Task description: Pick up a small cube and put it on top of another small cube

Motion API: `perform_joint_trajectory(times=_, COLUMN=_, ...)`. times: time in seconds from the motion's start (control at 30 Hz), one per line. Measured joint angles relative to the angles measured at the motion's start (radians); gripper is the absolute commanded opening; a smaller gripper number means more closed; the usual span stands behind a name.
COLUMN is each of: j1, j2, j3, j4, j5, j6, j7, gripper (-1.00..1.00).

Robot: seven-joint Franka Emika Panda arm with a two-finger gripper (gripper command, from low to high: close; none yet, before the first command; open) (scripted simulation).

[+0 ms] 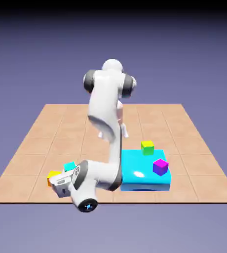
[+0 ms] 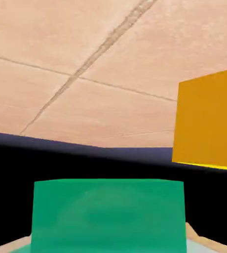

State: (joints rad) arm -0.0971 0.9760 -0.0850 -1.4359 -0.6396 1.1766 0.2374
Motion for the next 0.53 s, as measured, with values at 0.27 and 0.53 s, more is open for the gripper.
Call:
perform_joint_trajectory(times=0.27, j1=-0.092, j2=-0.028, j3=0.027, j4=-0.090, j5=-0.080, j6=0.092, j7=0.080, gripper=-1.00)
perform_joint_trajectory(times=0.53, j1=-0.066, j2=-0.007, j3=0.033, j4=0.001, j5=-0.071, j6=0.025, j7=0.048, gripper=1.00)
